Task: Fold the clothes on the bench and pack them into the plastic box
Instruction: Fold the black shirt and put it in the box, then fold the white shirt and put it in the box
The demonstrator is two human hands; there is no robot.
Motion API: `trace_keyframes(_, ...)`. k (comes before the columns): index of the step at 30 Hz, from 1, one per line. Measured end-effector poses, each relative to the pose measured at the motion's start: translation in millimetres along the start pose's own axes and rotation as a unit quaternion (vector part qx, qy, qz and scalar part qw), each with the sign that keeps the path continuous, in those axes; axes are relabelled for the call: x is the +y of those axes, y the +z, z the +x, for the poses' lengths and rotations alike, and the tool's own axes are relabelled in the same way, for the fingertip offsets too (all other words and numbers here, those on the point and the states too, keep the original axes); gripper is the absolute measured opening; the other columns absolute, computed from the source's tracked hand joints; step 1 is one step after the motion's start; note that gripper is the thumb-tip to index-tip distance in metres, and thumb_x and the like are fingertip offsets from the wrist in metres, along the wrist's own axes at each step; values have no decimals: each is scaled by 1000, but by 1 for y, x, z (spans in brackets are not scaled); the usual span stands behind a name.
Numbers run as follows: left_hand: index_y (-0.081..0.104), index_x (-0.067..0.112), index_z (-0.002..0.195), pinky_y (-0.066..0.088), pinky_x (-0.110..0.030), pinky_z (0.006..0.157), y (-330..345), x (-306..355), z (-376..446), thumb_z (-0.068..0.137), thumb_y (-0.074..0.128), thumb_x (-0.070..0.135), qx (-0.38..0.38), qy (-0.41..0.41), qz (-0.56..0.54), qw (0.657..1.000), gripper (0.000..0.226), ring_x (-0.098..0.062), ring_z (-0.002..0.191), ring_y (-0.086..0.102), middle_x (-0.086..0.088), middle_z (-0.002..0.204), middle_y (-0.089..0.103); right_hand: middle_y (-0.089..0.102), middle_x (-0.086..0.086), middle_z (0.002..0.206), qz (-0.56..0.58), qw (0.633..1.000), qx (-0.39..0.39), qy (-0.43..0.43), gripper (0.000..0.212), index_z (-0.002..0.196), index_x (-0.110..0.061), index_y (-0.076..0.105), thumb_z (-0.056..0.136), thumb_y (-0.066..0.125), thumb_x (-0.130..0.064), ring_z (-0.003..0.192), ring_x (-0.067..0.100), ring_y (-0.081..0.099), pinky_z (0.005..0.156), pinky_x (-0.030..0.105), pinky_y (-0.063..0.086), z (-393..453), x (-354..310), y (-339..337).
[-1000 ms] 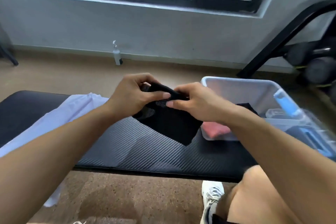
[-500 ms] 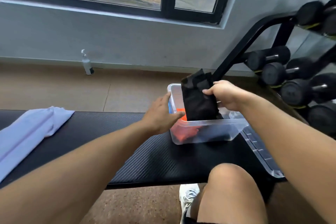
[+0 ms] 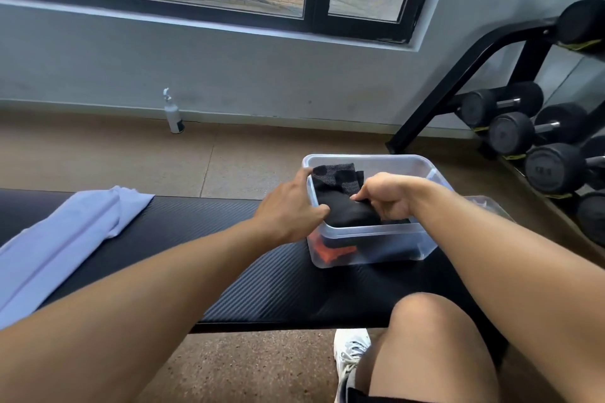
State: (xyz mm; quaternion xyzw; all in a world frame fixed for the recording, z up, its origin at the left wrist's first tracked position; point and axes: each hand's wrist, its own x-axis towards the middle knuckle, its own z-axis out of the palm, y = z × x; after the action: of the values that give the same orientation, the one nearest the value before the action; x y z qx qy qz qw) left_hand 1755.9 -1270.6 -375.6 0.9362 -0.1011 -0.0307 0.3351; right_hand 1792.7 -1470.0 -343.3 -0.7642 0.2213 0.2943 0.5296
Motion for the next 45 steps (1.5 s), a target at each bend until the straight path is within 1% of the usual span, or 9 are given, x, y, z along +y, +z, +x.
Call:
trace_keyframes(5, 30, 24, 153, 42, -41, 104, 2, -10, -3, 83, 65, 56, 40, 29, 5, 999, 84, -24, 119, 51, -1, 119, 64, 56, 13, 80, -276, 954, 114, -29, 21, 87, -6, 55, 99, 63, -22, 64, 22, 55, 54, 31, 50, 4, 1, 15)
trace_keyframes(10, 32, 20, 154, 32, -39, 116, -1, -21, -3, 83, 63, 66, 52, 64, 5, 997, 90, -20, 136, 38, -1, 146, 48, 72, 7, 101, -537, 809, 207, -120, 56, 112, -13, 64, 75, 83, -51, 94, 27, 70, 84, 42, 60, -19, -28, 2)
trace_keyframes(13, 33, 20, 153, 30, -36, 117, 0, -25, -5, 84, 63, 65, 59, 79, 3, 995, 88, -18, 137, 36, -1, 148, 46, 58, -8, 138, -576, 775, 96, -241, 87, 140, -29, 53, 64, 90, -49, 123, 18, 56, 99, 29, 45, -25, -38, 8)
trace_keyframes(17, 30, 20, 154, 26, -33, 117, 2, -27, -10, 86, 61, 64, 73, 79, -20, 994, 86, -16, 142, 32, 0, 153, 40, 37, -6, 158, -644, 727, 30, -236, 108, 156, -29, 31, 65, 86, -49, 143, 21, 39, 117, 38, 33, 12, -14, 24)
trace_keyframes(24, 30, 22, 155, 25, -41, 120, -24, -69, -23, 90, 49, 66, 86, 11, -54, 995, 81, -19, 147, 28, -2, 159, 34, 52, -9, 147, -645, 743, 7, -176, 99, 153, -36, 37, 69, 88, -45, 130, 20, 52, 100, 31, 41, 6, -22, 19)
trace_keyframes(31, 34, 16, 152, 29, -43, 119, -64, -168, -39, 90, 62, 57, 114, -118, -8, 986, 80, -25, 145, 34, -8, 156, 39, 69, -12, 116, -518, 743, 234, -355, 37, 124, -32, 64, 89, 73, -25, 113, 15, 61, 95, 36, 50, -26, -91, 67)
trace_keyframes(36, 46, 9, 144, 27, -46, 118, -85, -240, -60, 86, 72, 46, 162, -190, 80, 965, 74, -33, 142, 36, -14, 152, 45, 64, -9, 128, -503, 739, 76, -441, 39, 131, -32, 62, 93, 69, -28, 116, 15, 59, 97, 32, 46, 0, -87, 191)
trace_keyframes(41, 24, 20, 154, -2, -62, 119, -94, -291, -102, 88, 56, 50, 182, -382, 131, 897, 79, -24, 154, -3, -1, 166, 13, 44, 3, 155, -505, 750, -61, -422, 58, 152, -20, 41, 97, 57, -13, 138, 23, 45, 104, 27, 36, 44, -64, 306)
trace_keyframes(45, 43, 21, 142, 6, -63, 118, -94, -306, -117, 91, 54, 50, 206, -393, 88, 892, 59, -23, 148, 25, 1, 156, 36, 29, 3, 163, -507, 736, -85, -440, 66, 157, -19, 29, 96, 51, -9, 143, 28, 38, 112, 39, 36, 63, -51, 356)
